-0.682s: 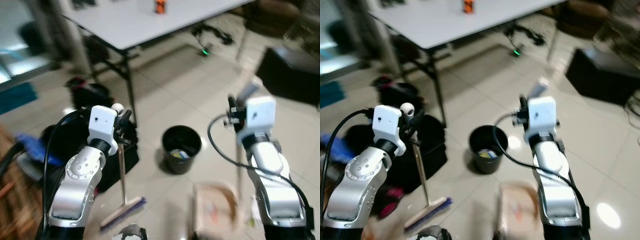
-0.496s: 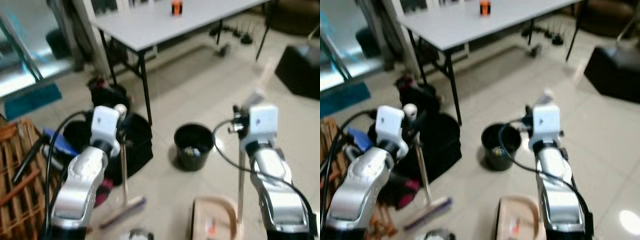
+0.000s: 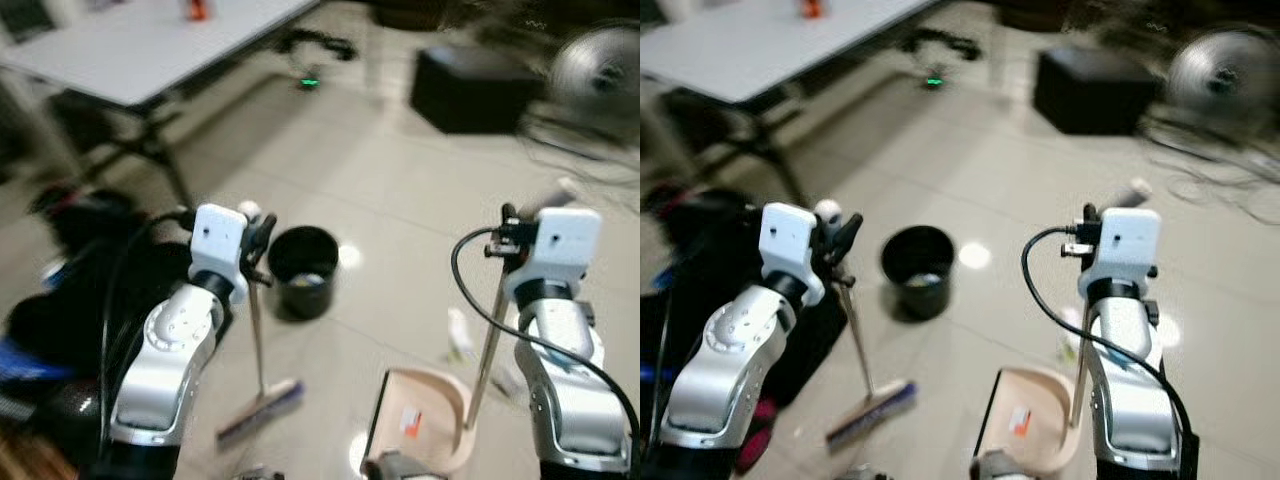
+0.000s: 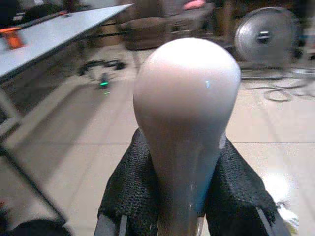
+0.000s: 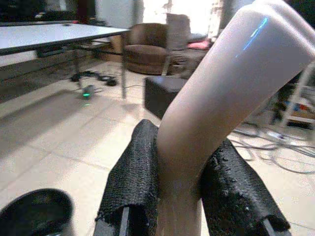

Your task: Sweep floor

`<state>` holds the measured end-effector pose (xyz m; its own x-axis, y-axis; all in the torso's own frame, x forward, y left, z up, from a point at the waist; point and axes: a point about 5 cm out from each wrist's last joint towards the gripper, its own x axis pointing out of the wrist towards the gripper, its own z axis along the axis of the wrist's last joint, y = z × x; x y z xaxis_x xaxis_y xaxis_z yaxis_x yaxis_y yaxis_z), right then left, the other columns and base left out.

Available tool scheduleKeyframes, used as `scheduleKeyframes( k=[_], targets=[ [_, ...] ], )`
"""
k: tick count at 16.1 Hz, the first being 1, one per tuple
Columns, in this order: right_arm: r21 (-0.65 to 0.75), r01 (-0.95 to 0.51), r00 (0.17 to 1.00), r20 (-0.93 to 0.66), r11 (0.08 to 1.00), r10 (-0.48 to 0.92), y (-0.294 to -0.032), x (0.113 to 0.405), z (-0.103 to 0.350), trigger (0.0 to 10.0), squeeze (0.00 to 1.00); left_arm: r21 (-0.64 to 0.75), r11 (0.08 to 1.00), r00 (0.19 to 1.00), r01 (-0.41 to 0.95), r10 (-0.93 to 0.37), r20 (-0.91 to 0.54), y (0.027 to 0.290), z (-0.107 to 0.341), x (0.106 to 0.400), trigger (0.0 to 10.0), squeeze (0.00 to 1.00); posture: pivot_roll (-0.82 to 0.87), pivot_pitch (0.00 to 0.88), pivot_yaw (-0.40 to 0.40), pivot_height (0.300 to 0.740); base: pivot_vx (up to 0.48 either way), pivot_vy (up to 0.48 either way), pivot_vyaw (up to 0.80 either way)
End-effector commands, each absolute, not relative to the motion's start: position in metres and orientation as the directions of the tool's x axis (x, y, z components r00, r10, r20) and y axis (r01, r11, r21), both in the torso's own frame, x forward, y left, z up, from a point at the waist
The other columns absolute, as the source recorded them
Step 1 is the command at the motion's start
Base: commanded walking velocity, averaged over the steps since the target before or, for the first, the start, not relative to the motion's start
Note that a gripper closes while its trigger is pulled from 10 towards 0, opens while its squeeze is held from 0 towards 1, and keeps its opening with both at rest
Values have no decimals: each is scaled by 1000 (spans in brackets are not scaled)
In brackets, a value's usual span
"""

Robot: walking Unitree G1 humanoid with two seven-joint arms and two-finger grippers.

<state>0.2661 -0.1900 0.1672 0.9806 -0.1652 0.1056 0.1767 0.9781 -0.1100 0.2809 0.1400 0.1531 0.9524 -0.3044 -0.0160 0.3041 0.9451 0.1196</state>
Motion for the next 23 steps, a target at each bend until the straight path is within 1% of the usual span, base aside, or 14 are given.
scheduleKeyframes(
  k=[1, 3, 7, 12, 16, 18, 23],
  targets=[
    [-107, 164, 980, 131, 981, -150, -187, 264, 176, 10000, 0, 129, 942, 950, 310, -312, 0, 140, 156, 280, 10000, 0, -46, 90, 54, 740, 0, 0, -800],
    [-137, 167, 978, 152, 976, -146, -189, 264, 180, 10000, 0, 120, 944, 951, 307, -310, 11, 139, 156, 278, 10000, 0, -46, 88, 42, 740, 0, 0, -800],
    [-148, 189, 970, 180, 971, -161, -194, 264, 188, 10000, 0, 97, 945, 948, 314, -318, 29, 137, 158, 275, 10000, 0, -43, 90, 26, 740, 0, 0, -800],
    [-147, 203, 965, 195, 968, -173, -195, 264, 192, 10000, 0, 118, 944, 949, 307, -313, 39, 139, 159, 273, 10000, 0, -45, 79, 33, 740, 0, 0, -800],
    [-149, 203, 968, 181, 968, -175, -194, 263, 189, 10000, 0, 107, 952, 954, 287, -293, 54, 141, 162, 276, 10000, 0, -48, 73, 39, 740, 0, 0, -800],
    [-154, 212, 967, 178, 965, -184, -196, 262, 189, 10000, 0, 113, 943, 945, 312, -321, 66, 138, 164, 277, 10000, 0, -51, 69, 41, 740, 0, 0, -800],
    [-164, 217, 965, 185, 962, -186, -197, 262, 190, 10000, 0, 123, 945, 946, 302, -313, 82, 138, 166, 278, 10000, 0, -54, 65, 44, 740, 0, 0, -800]
  ],
)
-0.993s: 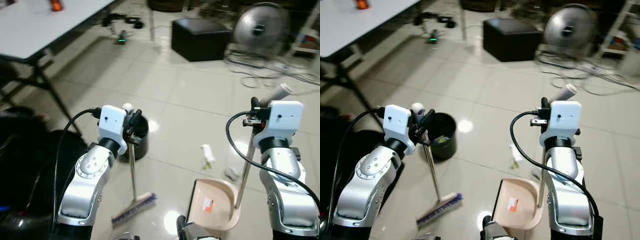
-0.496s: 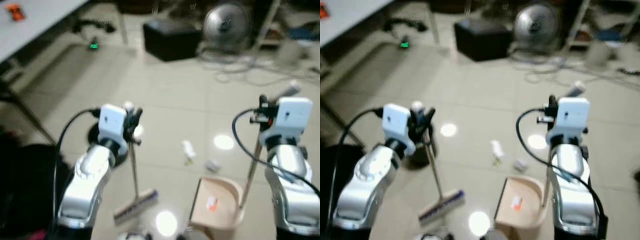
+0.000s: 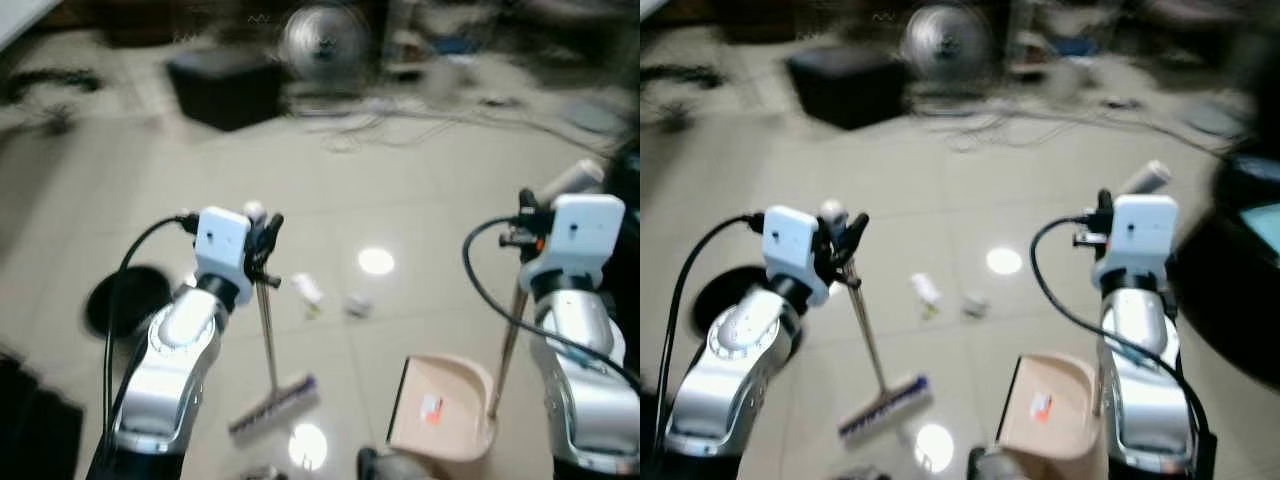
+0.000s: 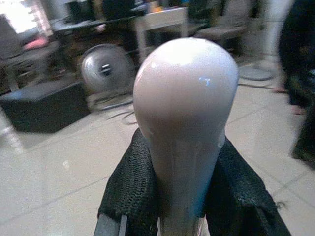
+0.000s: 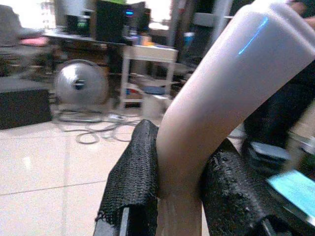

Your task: Sweep floor

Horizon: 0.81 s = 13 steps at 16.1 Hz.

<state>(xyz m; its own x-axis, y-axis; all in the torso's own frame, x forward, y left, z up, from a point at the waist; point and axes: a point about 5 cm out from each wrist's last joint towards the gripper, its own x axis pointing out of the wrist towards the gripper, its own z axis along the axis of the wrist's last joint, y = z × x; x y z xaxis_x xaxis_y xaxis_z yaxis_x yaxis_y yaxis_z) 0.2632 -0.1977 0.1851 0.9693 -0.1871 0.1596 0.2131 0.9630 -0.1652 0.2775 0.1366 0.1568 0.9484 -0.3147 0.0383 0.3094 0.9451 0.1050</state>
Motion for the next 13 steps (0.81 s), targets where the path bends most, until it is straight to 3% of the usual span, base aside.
scheduleKeyframes(
  k=[1, 4, 13],
  targets=[
    [-163, 188, 968, 197, 969, -154, -194, 264, 193, 10000, 0, 133, 948, 948, 289, -303, 102, 138, 168, 280, 10000, 0, -51, 59, 47, 740, 352, 0, 0],
    [-162, 131, 973, 209, 978, -96, -183, 269, 194, 10000, 0, 140, 952, 950, 273, -289, 114, 141, 170, 282, 10000, 0, -45, 60, 50, 740, 371, 0, 0],
    [-178, 158, 965, 238, 971, -114, -188, 271, 199, 10000, 0, 150, 949, 949, 278, -296, 113, 140, 170, 285, 10000, 0, -44, 63, 61, 740, 372, 0, 0]
  ],
)
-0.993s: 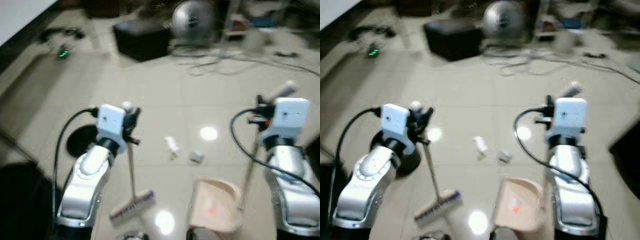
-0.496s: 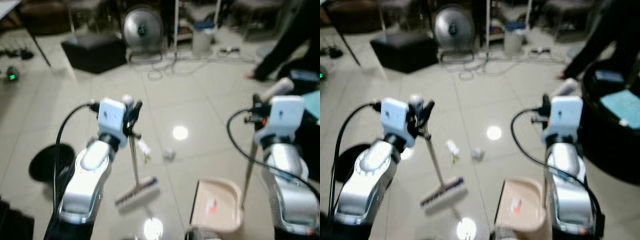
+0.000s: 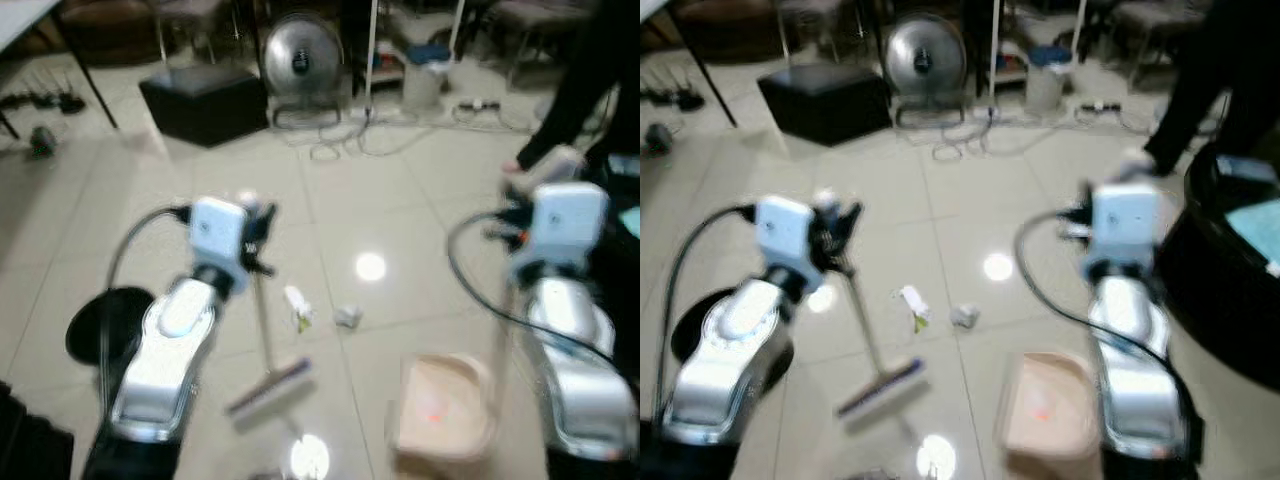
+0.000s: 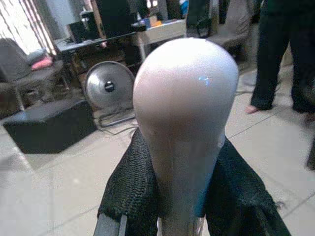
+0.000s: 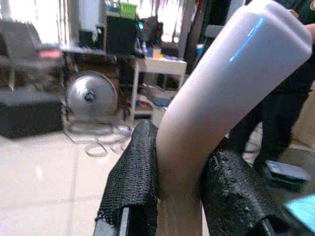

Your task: Sweep floor

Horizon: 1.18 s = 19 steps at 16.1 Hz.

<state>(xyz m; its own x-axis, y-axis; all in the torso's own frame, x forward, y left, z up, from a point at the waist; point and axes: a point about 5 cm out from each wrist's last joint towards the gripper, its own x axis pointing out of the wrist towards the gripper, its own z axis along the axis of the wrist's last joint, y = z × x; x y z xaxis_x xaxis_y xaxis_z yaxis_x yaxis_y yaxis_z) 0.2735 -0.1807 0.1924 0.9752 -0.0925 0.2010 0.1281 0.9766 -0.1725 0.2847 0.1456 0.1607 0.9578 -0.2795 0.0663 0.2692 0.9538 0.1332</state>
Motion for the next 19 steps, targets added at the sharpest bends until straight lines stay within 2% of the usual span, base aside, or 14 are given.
scheduleKeyframes(
  k=[1, 19],
  targets=[
    [-179, 159, 965, 238, 971, -114, -188, 272, 199, 10000, 0, 150, 949, 948, 278, -296, 114, 141, 170, 286, 10000, 0, -46, 62, 62, 740, 368, 0, 0],
    [-162, 183, 959, 249, 970, -139, -194, 274, 197, 10000, 0, 140, 953, 950, 268, -285, 124, 135, 174, 296, 10000, 0, -53, 76, 93, 740, 372, 0, 0]
  ],
)
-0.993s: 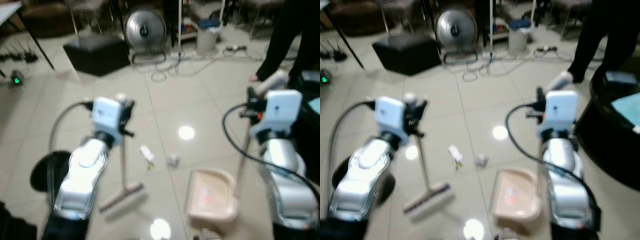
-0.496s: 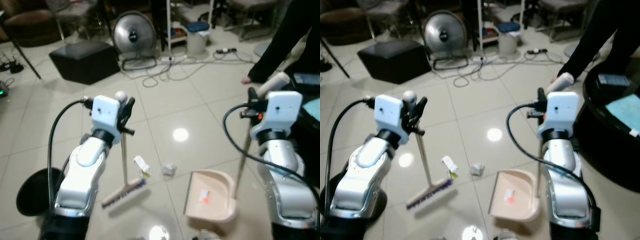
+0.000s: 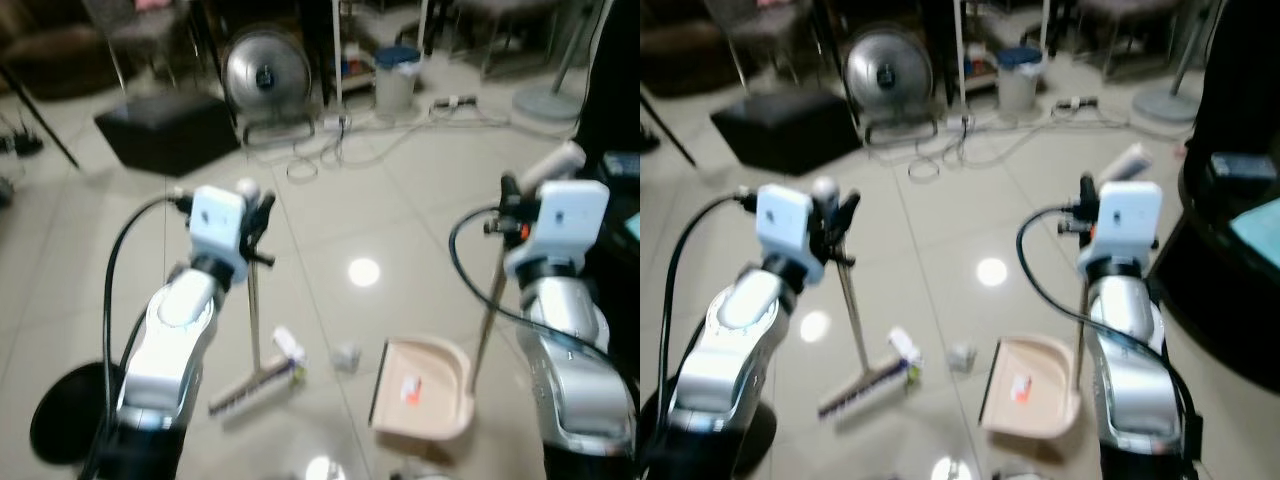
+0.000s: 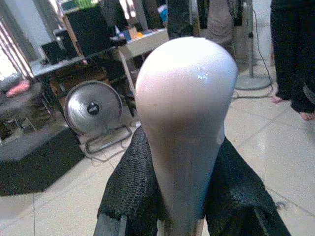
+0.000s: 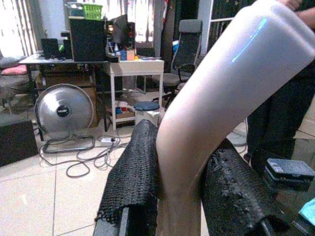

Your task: Sweep floor

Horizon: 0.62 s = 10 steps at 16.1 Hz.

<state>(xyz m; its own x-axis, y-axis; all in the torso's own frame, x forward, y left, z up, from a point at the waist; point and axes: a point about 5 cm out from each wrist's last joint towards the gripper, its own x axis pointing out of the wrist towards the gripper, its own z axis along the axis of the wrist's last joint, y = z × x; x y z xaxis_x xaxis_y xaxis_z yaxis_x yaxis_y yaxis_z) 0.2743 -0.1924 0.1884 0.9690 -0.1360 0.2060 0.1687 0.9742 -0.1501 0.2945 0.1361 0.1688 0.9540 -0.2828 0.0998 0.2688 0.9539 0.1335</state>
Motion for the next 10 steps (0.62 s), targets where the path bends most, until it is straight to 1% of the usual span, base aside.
scheduleKeyframes(
  k=[1, 7, 10],
  targets=[
    [-162, 183, 959, 248, 970, -139, -195, 274, 196, 10000, 0, 137, 955, 952, 264, -281, 123, 135, 173, 297, 10000, 0, -53, 76, 93, 740, 371, 0, 0],
    [-160, 188, 959, 243, 969, -146, -199, 277, 194, 10000, 0, 112, 964, 957, 240, -254, 137, 126, 175, 316, 10000, 0, -68, 74, 81, 740, 373, 0, 0],
    [-158, 189, 960, 236, 969, -149, -200, 278, 193, 10000, 0, 112, 964, 957, 240, -254, 138, 125, 173, 319, 10000, 0, -70, 79, 82, 740, 374, 0, 0]
  ],
)
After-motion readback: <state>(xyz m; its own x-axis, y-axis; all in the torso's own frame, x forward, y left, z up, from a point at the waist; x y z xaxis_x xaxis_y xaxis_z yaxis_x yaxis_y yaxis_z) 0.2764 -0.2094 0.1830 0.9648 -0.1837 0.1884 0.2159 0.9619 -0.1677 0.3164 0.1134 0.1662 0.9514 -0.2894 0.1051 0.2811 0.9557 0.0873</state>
